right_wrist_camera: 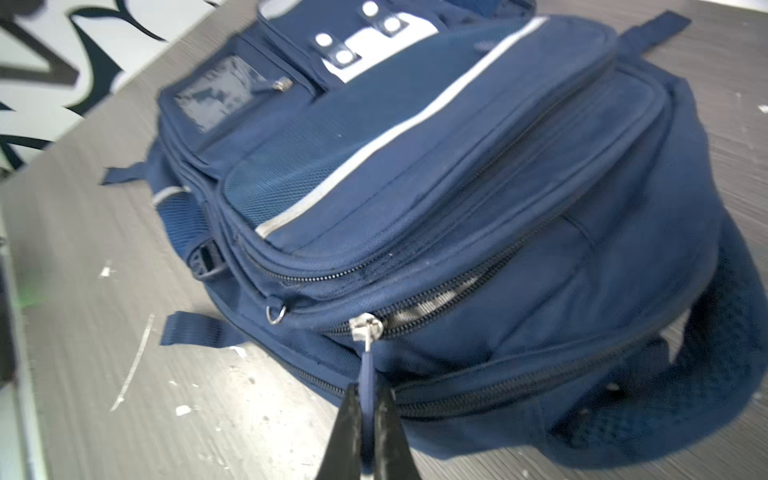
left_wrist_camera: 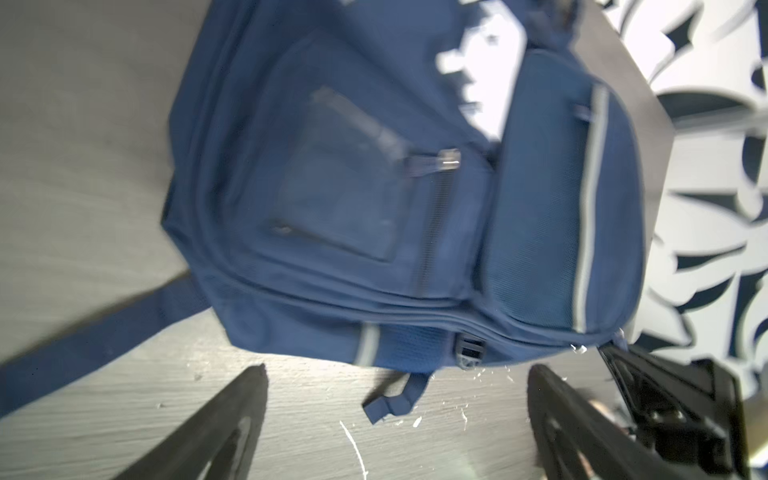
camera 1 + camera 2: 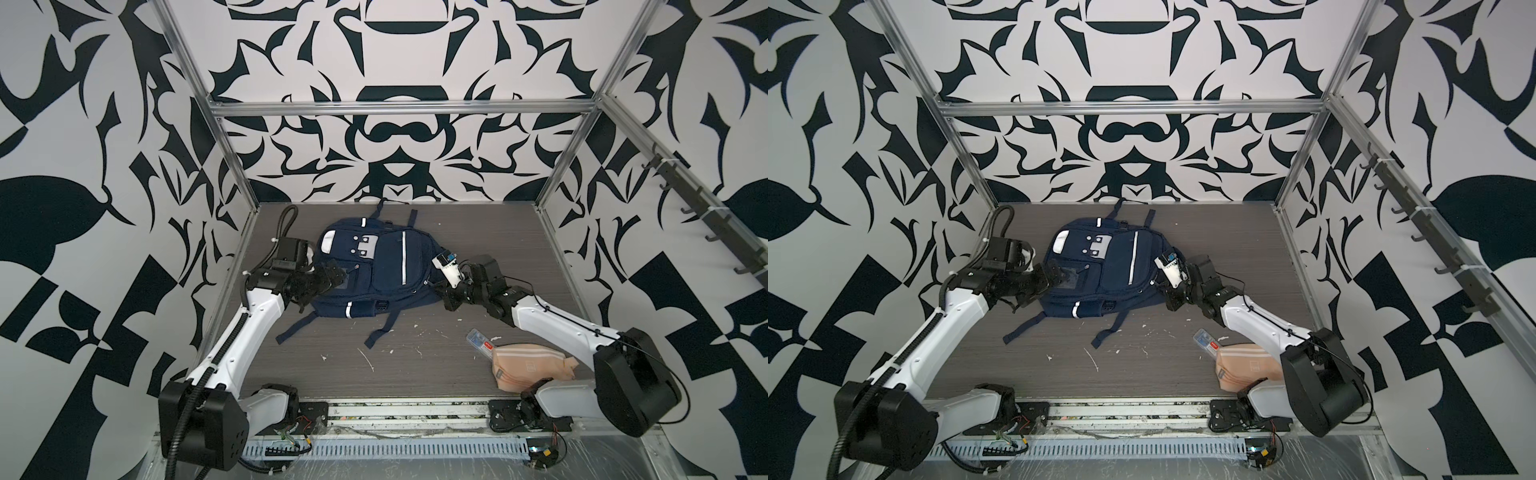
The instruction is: Pack the student bag
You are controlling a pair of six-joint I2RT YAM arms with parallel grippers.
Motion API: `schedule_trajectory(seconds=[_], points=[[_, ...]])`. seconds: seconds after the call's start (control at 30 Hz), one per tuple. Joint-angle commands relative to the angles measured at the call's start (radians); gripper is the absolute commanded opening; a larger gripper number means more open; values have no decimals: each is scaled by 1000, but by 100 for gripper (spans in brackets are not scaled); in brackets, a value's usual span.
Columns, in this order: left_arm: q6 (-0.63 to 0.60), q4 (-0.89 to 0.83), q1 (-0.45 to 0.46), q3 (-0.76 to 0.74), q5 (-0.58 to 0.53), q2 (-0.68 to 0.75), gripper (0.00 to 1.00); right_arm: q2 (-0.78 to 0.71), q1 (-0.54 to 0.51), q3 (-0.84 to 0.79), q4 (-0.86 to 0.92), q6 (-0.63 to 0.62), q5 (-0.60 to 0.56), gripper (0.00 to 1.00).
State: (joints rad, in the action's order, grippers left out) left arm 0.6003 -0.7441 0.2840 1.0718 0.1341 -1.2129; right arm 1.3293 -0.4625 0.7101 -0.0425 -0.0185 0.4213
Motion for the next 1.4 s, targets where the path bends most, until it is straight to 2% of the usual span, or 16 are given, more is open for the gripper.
schedule_trajectory(seconds=[0.0,0.07,0.13,0.23,0.33,0.47,0.57,0.73,0.9,1.07,1.13,1.23,1.37], points=[[-68,-223,103,138,-190,-97,99,-35,10,9,-116,25,62,0],[-60,-223,150,211,-214,-135,99,-37,20,8,-120,28,63,0],[-51,-163,189,260,-177,-171,99,-42,30,12,-120,27,69,0],[-18,-104,214,358,1,-315,99,-53,43,11,-118,20,75,0],[56,56,231,429,157,-467,96,-64,52,0,-123,22,86,0],[113,169,240,557,283,-665,86,-80,56,-10,-122,19,90,0],[171,316,238,560,375,-743,78,-80,57,-9,-120,14,92,0],[241,438,229,522,445,-799,70,-64,56,13,-123,12,74,0],[380,645,246,420,520,-805,44,-34,57,43,-131,18,62,0],[540,906,256,271,521,-766,22,-15,57,64,-125,0,57,0],[564,988,256,238,512,-751,16,-9,58,75,-117,-8,60,0],[603,1075,256,229,512,-748,0,-6,59,87,-108,-21,62,0],[694,1234,251,246,503,-760,0,-19,58,91,-65,-48,63,0]])
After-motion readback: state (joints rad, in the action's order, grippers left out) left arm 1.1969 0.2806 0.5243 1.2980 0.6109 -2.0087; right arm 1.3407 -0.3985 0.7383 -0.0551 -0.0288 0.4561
